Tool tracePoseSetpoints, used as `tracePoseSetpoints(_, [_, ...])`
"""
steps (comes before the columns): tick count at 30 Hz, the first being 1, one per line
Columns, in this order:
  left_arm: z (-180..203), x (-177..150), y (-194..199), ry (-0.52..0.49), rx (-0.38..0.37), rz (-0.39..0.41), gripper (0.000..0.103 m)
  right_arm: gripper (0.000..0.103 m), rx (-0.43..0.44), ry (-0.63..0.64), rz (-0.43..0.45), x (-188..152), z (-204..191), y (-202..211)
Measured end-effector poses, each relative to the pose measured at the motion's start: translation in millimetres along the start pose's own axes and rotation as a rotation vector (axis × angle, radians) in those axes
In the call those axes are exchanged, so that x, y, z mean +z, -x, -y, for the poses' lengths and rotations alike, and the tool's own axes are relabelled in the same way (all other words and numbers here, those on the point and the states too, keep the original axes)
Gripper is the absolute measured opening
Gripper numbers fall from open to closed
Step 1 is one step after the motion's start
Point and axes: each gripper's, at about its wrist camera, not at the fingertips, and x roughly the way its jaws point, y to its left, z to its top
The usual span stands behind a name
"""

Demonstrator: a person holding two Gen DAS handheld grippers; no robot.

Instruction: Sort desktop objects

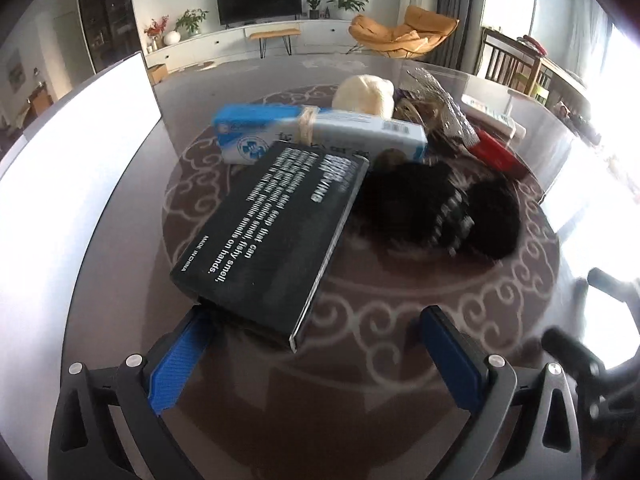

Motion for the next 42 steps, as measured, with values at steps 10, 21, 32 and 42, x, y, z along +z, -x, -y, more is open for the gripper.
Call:
tracePoseSetpoints(10, [-0.8,-0.1,1.5,0.0,-0.002,0.011,0.103,0.103,0.0,0.0,0.0,-0.1,0.0,-0.2])
tracePoseSetpoints(21, [-0.9,-0.7,1.5,0.0,-0.003,0.012,0.103,0.103,-0.001,0.0,0.0,-0.2,0.0,-0.4])
tracePoseSetpoints(32, [-1.0,-0.8,1.5,-0.001,-0.003,0.012,0.103,0.103,-0.001,0.0,0.0,-0.2,0.0,-0.4])
tracePoseSetpoints(42, [-1.0,-1.1,1.4,-0.001,-0.003,0.012,0.103,0.103,-0.001,0.0,0.001,-0.3,0.1,-0.4])
